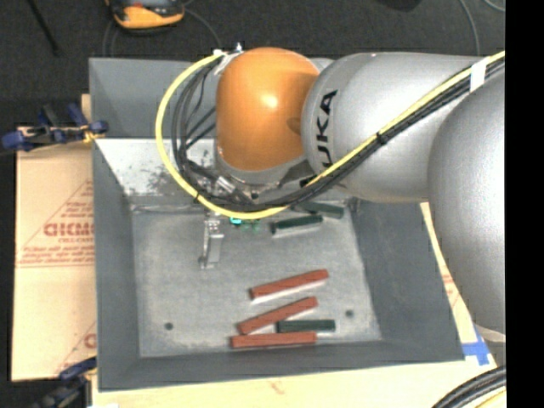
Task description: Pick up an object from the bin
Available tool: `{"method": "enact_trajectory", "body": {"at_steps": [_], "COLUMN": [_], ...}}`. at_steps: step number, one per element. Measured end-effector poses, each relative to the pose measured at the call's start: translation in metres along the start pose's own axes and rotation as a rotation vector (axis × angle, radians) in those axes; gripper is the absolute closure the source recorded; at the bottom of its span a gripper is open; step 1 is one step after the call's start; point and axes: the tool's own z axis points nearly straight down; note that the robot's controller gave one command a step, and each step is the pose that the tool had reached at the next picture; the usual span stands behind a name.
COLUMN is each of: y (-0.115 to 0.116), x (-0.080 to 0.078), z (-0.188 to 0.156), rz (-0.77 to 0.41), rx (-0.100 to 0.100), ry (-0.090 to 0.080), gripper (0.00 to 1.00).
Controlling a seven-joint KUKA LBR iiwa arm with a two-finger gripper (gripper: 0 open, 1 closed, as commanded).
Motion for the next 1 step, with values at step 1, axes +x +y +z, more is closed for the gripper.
{"method": "enact_trajectory", "body": {"at_steps": [1], "y": [-0.0370], "x": [-0.0174], "z": [0.0230], "rz": [-0.078], "rx": [0.001], "ry": [-0.004], "gripper": [0.00]}}
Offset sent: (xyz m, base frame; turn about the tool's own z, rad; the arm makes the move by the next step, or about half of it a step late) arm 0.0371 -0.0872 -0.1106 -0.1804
